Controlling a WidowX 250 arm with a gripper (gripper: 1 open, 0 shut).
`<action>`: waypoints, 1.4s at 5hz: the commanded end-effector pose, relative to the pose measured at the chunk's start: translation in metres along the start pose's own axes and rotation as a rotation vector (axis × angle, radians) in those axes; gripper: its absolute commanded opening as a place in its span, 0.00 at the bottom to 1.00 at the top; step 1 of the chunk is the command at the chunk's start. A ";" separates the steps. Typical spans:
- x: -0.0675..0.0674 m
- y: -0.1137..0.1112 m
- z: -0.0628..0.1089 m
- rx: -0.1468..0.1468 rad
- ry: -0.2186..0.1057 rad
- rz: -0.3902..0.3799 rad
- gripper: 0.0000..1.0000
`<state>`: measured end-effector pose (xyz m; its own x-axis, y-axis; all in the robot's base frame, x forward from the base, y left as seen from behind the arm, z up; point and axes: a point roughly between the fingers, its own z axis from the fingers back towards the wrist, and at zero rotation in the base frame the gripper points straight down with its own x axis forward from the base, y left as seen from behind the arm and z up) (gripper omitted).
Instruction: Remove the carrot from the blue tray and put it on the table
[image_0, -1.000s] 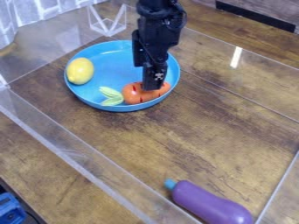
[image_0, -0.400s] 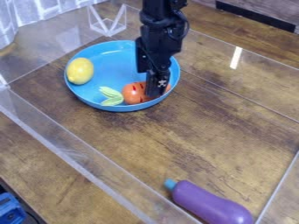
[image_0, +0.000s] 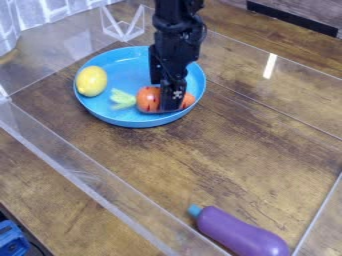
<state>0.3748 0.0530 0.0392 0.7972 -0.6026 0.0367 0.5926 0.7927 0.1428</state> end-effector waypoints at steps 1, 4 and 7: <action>0.006 0.014 0.015 0.043 -0.052 0.013 0.00; -0.002 0.022 0.041 0.066 -0.043 -0.044 0.00; 0.009 0.006 0.053 0.097 -0.022 -0.012 0.00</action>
<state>0.3721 0.0508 0.0597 0.7939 -0.6078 -0.0148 0.6002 0.7796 0.1786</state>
